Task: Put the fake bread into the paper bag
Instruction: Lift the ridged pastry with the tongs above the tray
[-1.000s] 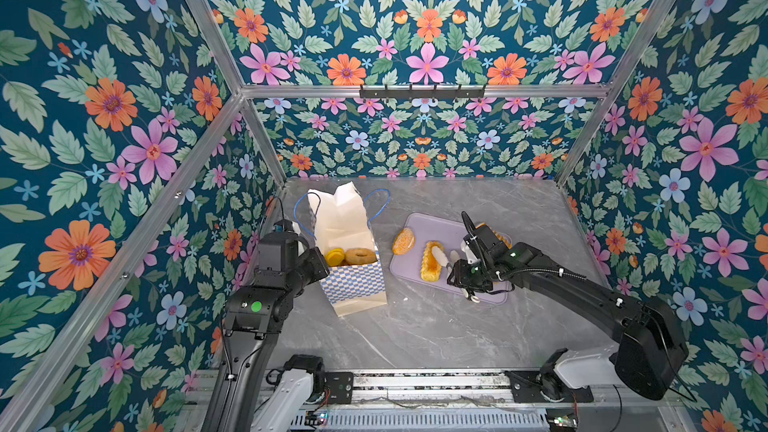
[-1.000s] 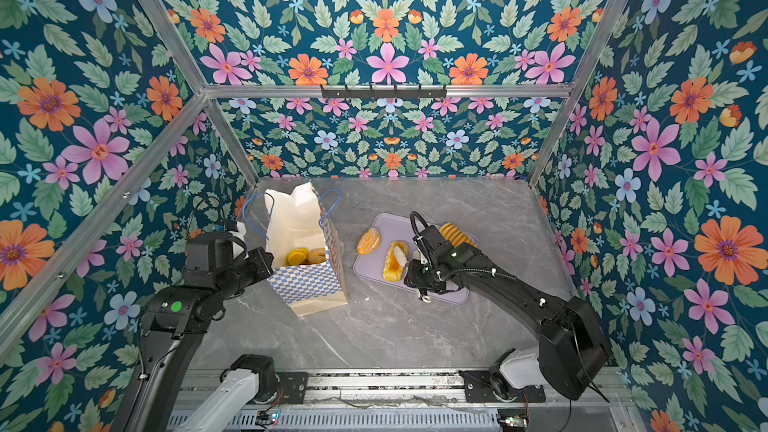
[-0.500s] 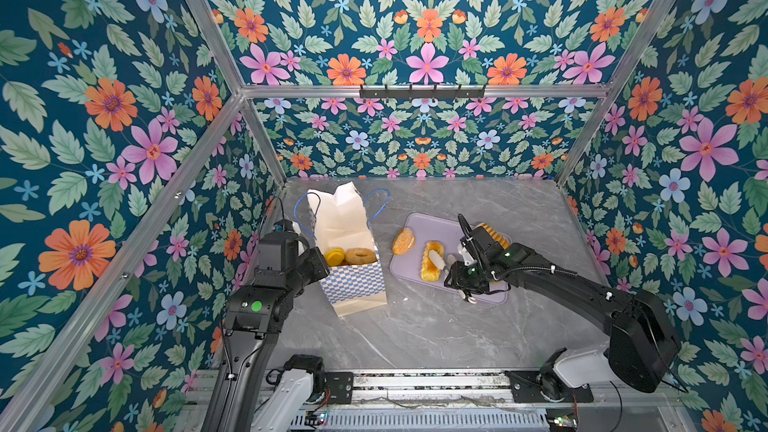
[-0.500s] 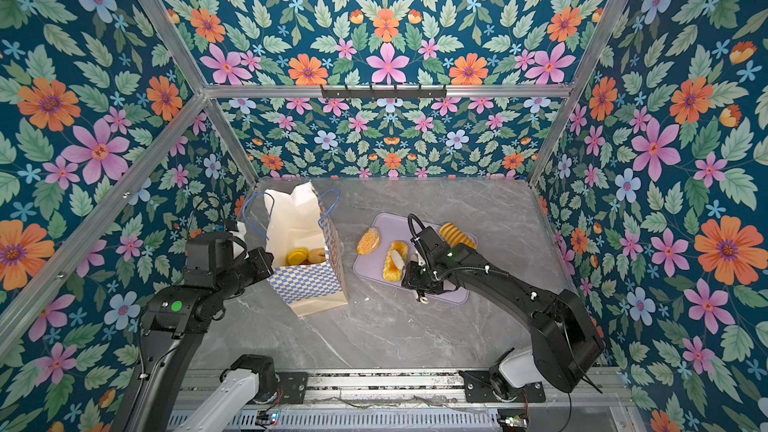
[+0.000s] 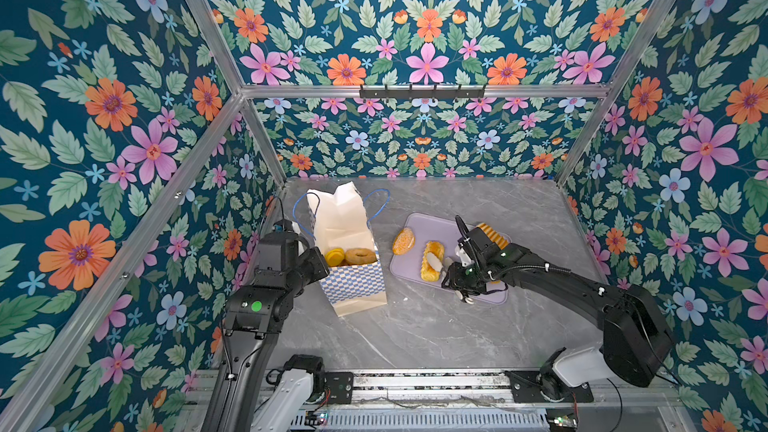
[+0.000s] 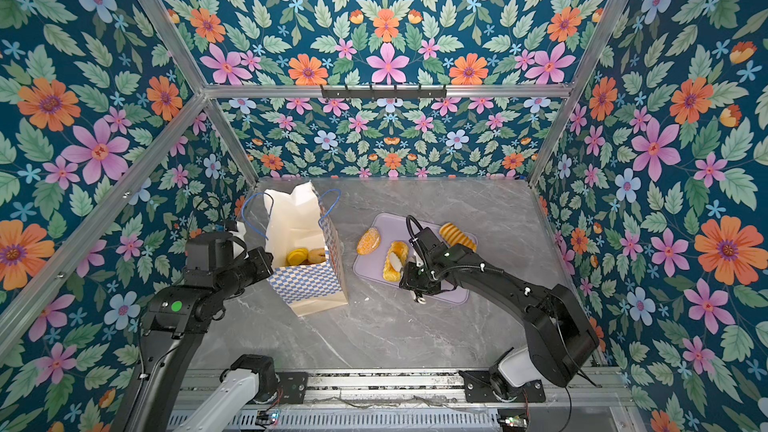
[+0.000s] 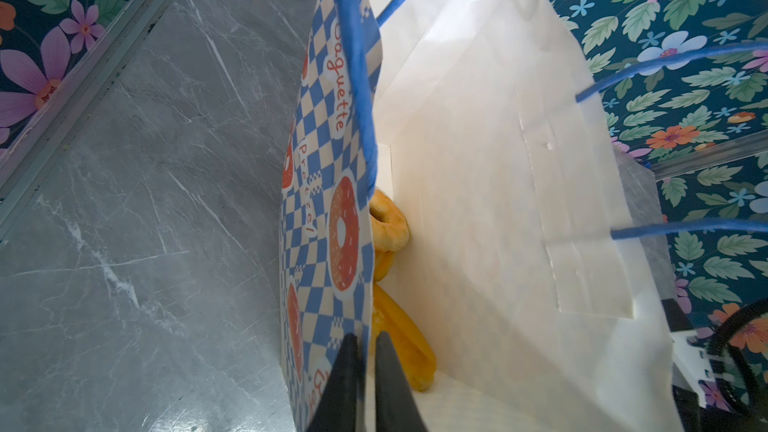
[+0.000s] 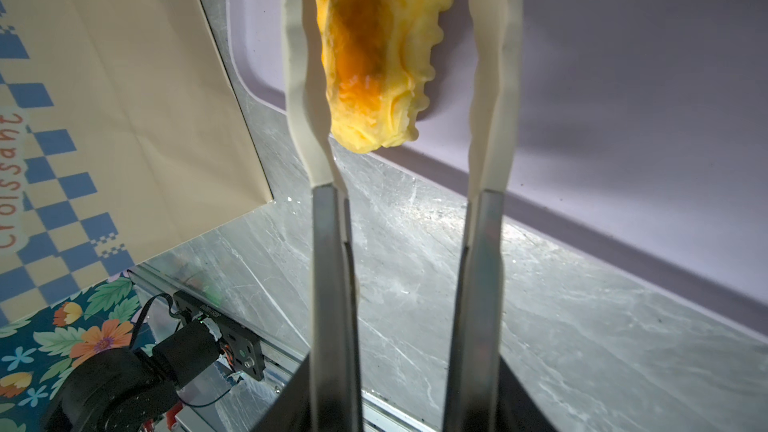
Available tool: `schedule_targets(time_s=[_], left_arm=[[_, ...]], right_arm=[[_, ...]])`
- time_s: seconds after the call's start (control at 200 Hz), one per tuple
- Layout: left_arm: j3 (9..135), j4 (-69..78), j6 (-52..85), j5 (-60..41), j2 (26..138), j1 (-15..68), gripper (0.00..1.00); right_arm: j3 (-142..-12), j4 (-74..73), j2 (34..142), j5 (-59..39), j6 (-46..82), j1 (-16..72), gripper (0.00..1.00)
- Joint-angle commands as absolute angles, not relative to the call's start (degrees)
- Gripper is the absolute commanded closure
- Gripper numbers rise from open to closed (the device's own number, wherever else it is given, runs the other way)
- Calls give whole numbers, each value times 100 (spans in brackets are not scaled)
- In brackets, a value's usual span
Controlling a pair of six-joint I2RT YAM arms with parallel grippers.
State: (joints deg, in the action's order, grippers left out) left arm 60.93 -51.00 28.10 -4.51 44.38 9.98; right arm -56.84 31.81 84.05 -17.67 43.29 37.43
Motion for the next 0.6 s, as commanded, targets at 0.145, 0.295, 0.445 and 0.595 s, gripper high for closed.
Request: schedule_targets(time_s=[0.145, 0.295, 0.445, 0.595], left_arm=[[6089, -5049, 2777, -402, 4448, 1001, 87], [6091, -5063, 2777, -398, 4447, 1000, 88], [6104, -5080, 2777, -379, 4447, 994, 87], [6117, -5102, 2777, -369, 4433, 996, 87]], right_arm=[[-5774, 2905, 8567, -1897, 4406, 3746, 53], [-5850, 2849, 8670, -1941, 4412, 3744, 54], [-5883, 2807, 8710, -1942, 4413, 3749, 59], [-5863, 2838, 8633, -1855, 4421, 3750, 62]])
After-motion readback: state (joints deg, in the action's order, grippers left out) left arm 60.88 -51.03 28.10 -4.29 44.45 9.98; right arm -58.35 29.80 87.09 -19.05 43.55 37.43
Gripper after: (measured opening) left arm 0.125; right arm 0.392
